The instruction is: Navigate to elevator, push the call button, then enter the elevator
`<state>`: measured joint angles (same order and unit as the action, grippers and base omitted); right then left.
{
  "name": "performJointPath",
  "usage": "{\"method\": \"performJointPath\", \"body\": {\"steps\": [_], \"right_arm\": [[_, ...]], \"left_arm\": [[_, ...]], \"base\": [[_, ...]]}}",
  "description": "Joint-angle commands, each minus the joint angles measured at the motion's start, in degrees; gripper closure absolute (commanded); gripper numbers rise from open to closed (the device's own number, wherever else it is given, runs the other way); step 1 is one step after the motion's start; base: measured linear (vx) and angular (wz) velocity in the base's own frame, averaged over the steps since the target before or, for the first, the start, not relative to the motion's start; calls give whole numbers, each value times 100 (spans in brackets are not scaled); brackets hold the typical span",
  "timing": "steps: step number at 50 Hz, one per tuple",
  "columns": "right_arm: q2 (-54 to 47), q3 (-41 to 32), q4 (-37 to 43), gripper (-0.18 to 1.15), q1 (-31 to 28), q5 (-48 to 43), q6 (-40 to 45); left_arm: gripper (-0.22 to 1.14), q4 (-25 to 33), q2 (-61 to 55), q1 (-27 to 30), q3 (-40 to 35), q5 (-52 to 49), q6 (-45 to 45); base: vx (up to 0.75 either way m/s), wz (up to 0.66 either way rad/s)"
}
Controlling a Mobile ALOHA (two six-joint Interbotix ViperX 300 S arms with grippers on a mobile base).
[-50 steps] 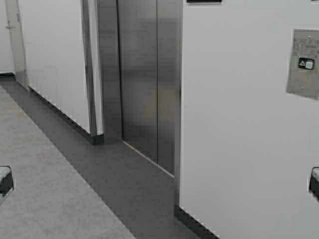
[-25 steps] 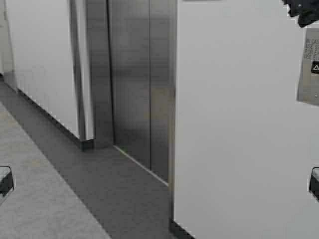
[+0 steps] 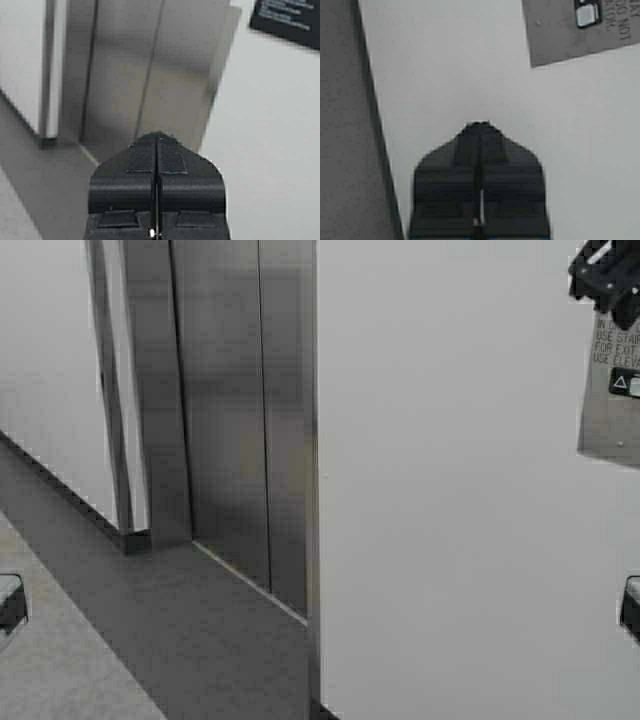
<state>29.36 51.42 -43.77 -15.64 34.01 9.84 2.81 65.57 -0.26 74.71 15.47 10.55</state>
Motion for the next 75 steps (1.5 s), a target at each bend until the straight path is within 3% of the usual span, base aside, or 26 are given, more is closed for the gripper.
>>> {"method": "performJointPath", "body": {"steps": [1, 11, 26, 34, 75], "right_arm": [[-176, -114, -580, 91, -105, 141, 325], [-738, -105, -1731, 91, -431, 1011, 1090], [-1916, -141, -3762, 91, -475, 1336, 2725], [-2584, -422, -4421, 91, -439, 1336, 3401], [-4720, -2215, -5476, 91, 1055, 870, 3498]], "left_arm": [[90, 70, -26, -9, -97, 26, 9], [89, 97, -9, -9, -132, 26, 62], [90, 97, 123, -9, -132, 18, 158], [90, 97, 167, -18, -132, 18, 167], [89, 105, 167, -9, -105, -18, 123]], "base": [[10, -3], [7, -2], [4, 2], [2, 2], [0, 0]]}}
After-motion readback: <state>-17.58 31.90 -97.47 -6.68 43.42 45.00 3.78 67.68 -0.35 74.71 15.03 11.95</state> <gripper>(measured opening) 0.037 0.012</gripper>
